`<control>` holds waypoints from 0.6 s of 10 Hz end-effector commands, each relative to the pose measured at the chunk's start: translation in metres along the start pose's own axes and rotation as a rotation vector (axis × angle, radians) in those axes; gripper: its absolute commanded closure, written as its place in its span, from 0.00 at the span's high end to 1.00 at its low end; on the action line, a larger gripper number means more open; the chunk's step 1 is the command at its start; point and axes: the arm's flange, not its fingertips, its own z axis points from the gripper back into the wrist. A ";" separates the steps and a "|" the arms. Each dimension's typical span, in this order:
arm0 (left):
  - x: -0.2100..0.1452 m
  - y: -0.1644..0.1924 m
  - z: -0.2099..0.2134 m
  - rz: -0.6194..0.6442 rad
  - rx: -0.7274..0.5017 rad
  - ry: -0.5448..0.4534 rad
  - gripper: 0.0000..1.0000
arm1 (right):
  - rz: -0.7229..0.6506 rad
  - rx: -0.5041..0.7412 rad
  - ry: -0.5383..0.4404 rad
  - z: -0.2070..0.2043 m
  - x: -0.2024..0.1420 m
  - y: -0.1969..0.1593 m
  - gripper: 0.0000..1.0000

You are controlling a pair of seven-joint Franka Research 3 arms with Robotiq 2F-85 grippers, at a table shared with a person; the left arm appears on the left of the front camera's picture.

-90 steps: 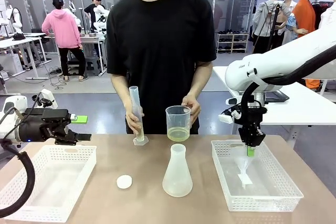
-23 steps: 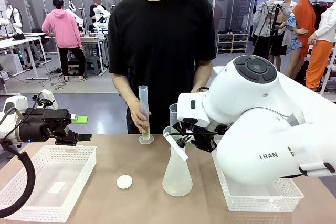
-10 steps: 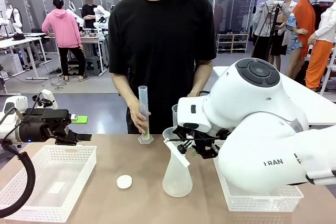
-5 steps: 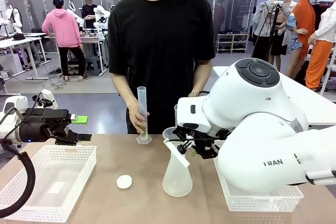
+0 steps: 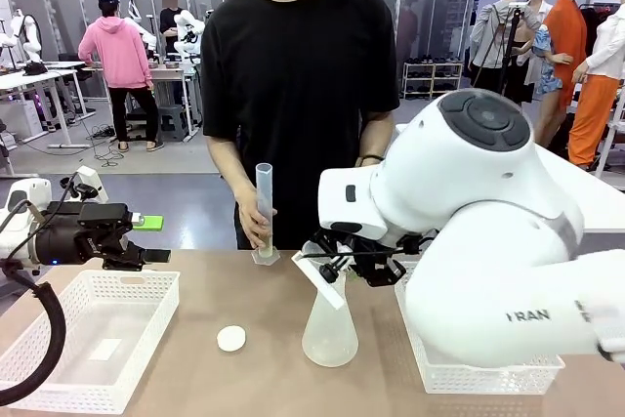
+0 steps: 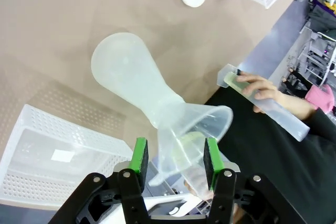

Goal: Prepare the solutions needed for the experiment.
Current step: Once the solution is in the Big flask , pick up the Plastic Funnel and place it back into the right Organizing basket.

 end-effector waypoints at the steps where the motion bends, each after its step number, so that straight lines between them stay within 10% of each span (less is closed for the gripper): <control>1: 0.000 -0.002 -0.001 -0.004 0.011 0.005 1.00 | 0.003 -0.015 0.040 0.026 0.004 -0.002 0.55; 3: 0.000 -0.002 -0.001 -0.004 0.011 0.005 1.00 | -0.003 -0.023 0.055 0.056 0.004 -0.002 0.55; 6: 0.000 -0.002 -0.001 -0.004 0.011 0.005 1.00 | -0.405 -0.004 0.040 0.094 -0.041 0.018 0.55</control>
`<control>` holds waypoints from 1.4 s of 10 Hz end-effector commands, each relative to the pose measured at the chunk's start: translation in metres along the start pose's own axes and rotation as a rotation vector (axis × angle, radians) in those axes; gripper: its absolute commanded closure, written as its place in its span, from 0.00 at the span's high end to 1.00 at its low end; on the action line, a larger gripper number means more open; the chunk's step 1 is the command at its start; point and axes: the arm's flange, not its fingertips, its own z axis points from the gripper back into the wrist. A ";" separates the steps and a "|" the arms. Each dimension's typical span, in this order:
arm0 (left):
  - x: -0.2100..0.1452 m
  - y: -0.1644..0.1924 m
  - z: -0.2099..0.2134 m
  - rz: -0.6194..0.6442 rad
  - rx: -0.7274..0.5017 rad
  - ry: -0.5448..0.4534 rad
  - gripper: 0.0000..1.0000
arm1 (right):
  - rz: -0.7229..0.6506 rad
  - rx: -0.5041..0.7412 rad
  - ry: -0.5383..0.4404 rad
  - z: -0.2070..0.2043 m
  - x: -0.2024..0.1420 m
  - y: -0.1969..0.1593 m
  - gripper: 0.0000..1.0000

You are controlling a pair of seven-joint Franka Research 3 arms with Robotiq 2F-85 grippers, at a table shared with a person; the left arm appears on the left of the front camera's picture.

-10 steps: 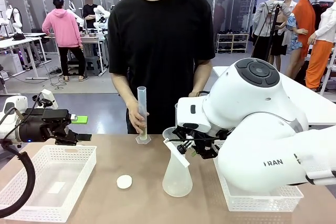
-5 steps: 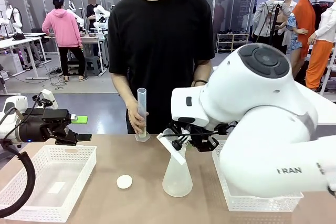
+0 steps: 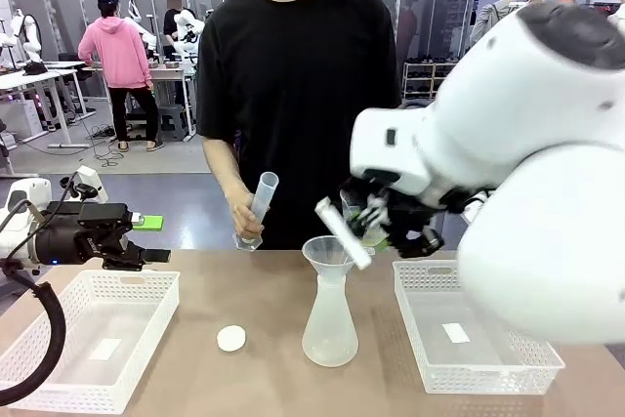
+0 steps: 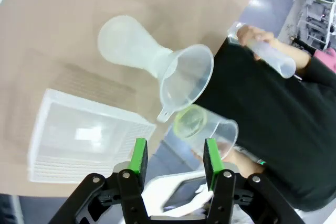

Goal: Prepare the solutions needed for the experiment.
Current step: Once the solution is in the Big flask , pick up the Plastic Funnel and place it back into the right Organizing basket.

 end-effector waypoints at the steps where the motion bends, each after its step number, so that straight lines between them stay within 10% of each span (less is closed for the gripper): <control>1: 0.000 -0.002 -0.002 -0.004 0.012 0.006 1.00 | -0.327 0.036 -0.032 0.018 -0.026 0.019 0.55; 4: 0.000 -0.002 -0.002 -0.004 0.012 0.006 1.00 | -0.597 0.102 0.005 0.028 -0.043 0.043 0.55; 10: 0.000 -0.002 -0.002 -0.004 0.012 0.006 1.00 | -0.536 0.112 -0.014 0.033 -0.053 0.020 0.55; 14: 0.000 -0.002 -0.002 -0.004 0.012 0.006 1.00 | -1.455 0.261 -0.283 0.005 -0.133 0.054 0.55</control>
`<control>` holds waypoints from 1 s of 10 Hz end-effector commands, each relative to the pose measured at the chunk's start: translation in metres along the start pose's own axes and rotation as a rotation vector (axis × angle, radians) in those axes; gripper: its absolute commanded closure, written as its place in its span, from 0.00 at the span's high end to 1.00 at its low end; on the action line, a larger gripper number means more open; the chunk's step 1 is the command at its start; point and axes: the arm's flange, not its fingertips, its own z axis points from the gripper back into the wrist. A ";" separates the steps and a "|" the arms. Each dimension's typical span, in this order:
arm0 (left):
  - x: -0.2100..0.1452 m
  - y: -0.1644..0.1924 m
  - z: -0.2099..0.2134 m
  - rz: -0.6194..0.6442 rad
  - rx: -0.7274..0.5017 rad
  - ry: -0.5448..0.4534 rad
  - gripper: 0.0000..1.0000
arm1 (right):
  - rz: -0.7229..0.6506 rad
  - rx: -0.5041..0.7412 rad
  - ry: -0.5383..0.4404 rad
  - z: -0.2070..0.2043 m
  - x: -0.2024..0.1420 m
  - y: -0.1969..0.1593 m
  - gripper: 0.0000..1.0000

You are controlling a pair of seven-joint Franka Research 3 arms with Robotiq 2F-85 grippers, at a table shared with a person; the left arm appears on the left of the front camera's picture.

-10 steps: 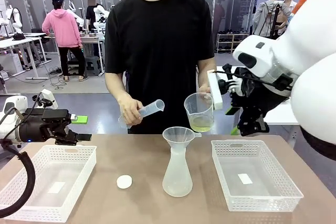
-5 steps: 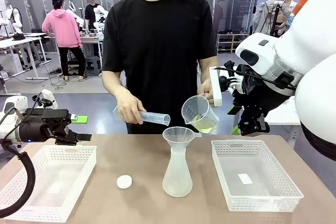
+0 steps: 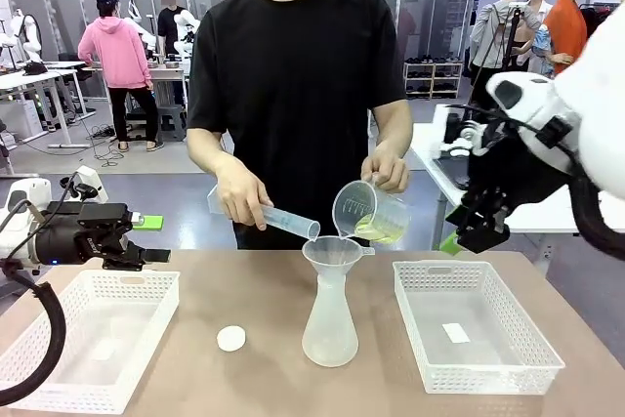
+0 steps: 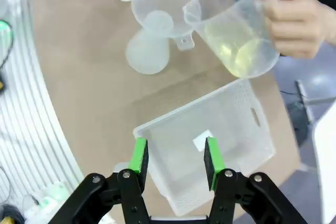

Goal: Prepare the solutions needed for the experiment.
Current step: Once the solution is in the Big flask , pick up the Plastic Funnel and place it back into the right Organizing basket.

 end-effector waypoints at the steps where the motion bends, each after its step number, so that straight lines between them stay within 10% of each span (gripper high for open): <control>1: 0.000 -0.002 -0.002 -0.004 0.013 0.006 1.00 | -0.487 0.149 -0.219 -0.006 -0.030 -0.013 0.55; 5: 0.000 -0.002 -0.002 -0.004 0.013 0.006 1.00 | -0.931 0.358 -0.444 -0.022 -0.073 -0.040 0.55; 10: 0.000 -0.002 -0.002 -0.004 0.013 0.006 1.00 | -1.127 0.519 -0.500 -0.061 -0.096 -0.042 0.55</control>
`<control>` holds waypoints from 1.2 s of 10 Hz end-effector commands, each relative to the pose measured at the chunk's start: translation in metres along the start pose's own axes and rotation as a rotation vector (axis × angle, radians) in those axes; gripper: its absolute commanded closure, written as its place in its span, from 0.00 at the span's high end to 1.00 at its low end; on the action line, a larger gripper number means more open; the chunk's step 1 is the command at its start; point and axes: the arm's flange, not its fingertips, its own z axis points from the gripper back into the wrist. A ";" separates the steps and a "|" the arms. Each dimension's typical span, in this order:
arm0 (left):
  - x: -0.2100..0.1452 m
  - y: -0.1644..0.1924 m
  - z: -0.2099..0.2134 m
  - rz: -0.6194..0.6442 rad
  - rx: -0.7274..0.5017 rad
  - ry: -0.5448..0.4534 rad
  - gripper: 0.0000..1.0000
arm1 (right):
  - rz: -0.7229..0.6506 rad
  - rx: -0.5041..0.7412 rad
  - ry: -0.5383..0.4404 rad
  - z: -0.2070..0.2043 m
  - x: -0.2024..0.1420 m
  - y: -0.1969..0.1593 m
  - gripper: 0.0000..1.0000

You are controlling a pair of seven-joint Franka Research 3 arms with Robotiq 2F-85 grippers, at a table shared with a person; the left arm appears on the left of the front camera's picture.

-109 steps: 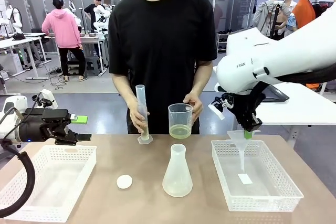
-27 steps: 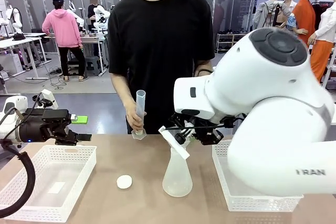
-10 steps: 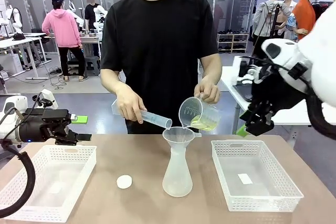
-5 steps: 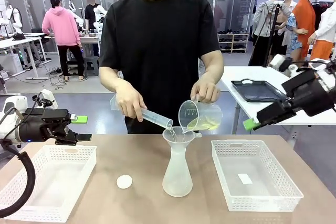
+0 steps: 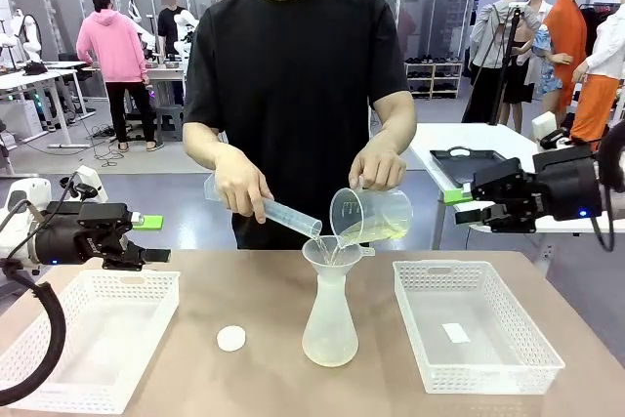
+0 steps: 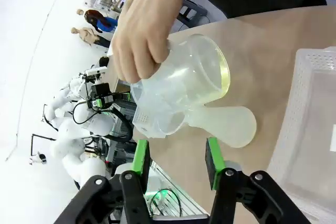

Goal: Prepare the solutions needed for the experiment.
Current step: Once the solution is in the Big flask , pick up the Plastic Funnel and place it back into the right Organizing basket.

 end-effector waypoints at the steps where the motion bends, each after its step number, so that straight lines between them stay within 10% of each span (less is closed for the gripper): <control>1: 0.000 -0.002 -0.002 -0.004 0.013 0.006 1.00 | 0.010 0.012 0.031 -0.004 -0.034 -0.013 0.55; 12: 0.000 -0.002 -0.002 -0.004 0.013 0.006 1.00 | -0.116 0.084 0.192 0.004 -0.019 -0.045 0.55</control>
